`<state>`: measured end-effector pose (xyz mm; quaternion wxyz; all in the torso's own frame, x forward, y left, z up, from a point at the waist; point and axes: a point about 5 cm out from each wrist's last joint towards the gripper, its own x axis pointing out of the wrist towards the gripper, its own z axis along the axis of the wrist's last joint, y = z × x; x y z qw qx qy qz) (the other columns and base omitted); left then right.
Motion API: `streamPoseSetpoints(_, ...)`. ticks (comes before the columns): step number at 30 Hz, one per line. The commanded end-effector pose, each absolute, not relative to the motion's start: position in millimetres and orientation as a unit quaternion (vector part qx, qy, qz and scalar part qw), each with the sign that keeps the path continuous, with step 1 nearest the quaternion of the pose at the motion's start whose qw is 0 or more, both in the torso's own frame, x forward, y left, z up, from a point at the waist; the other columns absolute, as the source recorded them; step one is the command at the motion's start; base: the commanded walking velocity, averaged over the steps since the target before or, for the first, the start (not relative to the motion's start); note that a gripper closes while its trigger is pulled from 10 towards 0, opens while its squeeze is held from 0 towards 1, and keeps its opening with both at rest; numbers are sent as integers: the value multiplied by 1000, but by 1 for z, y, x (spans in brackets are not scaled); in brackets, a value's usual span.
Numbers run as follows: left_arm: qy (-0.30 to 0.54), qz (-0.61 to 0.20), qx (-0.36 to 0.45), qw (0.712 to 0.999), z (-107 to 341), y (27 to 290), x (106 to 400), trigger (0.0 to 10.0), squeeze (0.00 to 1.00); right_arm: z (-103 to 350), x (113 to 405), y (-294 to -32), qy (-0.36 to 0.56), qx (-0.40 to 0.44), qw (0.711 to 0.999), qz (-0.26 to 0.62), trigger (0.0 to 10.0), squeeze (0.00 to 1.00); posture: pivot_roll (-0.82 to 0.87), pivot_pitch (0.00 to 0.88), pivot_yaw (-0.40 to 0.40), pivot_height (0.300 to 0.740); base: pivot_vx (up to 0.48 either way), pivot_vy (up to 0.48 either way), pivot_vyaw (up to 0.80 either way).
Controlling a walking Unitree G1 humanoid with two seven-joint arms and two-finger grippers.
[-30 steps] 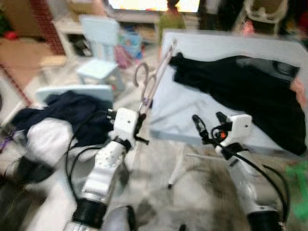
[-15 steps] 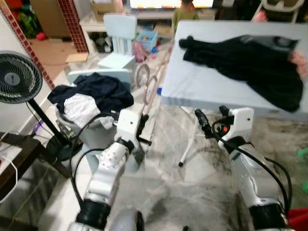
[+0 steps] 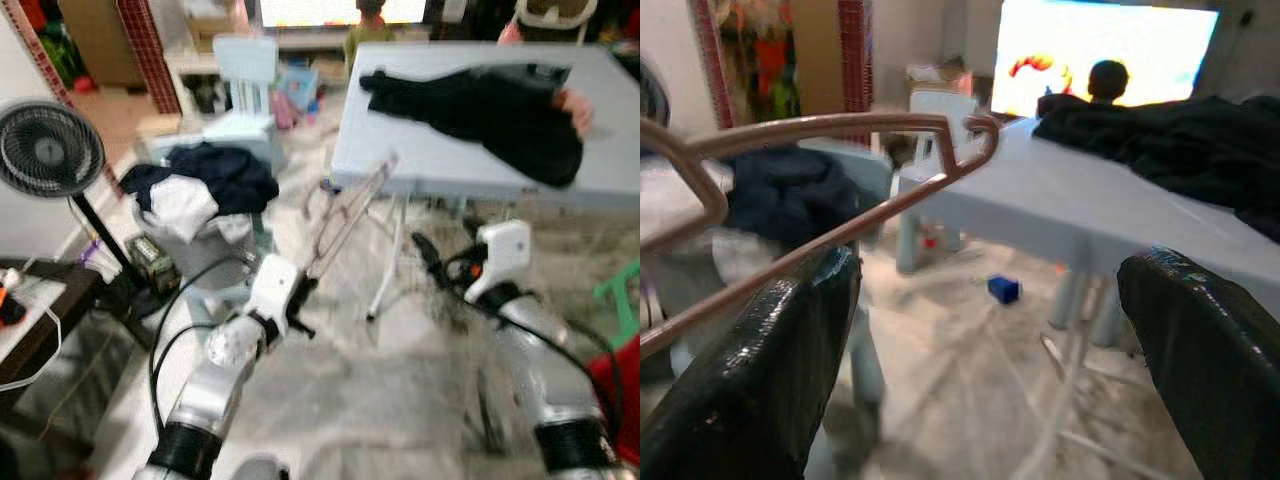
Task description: Hang hanger
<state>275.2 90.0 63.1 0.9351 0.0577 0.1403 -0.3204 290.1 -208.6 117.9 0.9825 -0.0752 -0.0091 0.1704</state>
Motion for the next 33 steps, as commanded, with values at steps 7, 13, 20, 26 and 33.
streamPoseSetpoints(7,280,-462,118,833,28,128,246,10000,0,141,288,-219,0,-164,931,326,10000,0,-27,0,36,740,0,0,0)
streamPoseSetpoints(13,279,-563,125,768,30,132,227,10000,0,138,269,-226,110,-136,860,479,10000,0,-39,0,44,740,0,0,0)
streamPoseSetpoints(20,263,-614,147,730,33,132,220,10000,0,117,254,-234,226,-205,755,580,10000,0,-37,0,49,740,0,0,0)
streamPoseSetpoints(26,249,-621,150,728,36,130,222,10000,0,108,250,-226,261,-215,714,613,10000,0,-32,0,49,740,0,0,0)
streamPoseSetpoints(33,242,-632,157,719,35,126,222,10000,0,87,240,-223,305,-239,678,625,0,0,-33,0,53,740,0,0,0)
